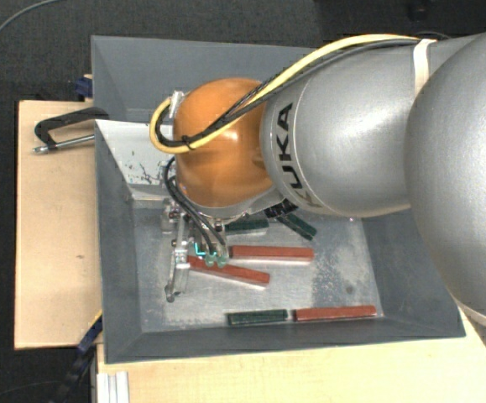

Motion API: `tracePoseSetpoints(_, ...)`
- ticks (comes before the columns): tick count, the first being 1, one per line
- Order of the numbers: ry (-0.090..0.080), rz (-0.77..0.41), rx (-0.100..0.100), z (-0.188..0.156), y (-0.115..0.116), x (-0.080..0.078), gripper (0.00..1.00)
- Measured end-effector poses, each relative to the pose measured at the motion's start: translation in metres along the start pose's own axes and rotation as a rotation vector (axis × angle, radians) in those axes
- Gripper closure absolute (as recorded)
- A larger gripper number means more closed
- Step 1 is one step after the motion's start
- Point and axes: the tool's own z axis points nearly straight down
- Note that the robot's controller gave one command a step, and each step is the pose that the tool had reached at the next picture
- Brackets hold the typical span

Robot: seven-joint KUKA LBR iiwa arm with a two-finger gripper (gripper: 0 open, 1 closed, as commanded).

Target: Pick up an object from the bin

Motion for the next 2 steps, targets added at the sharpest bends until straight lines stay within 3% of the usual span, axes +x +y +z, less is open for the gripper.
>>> tracePoseSetpoints(1, 0.001, 0.013, 0.003, 0.092, -0.053, 0.001, 0.00)
tracePoseSetpoints(2, -0.005, -0.028, 0.002, 0.111, -0.102, -0.011, 0.00)
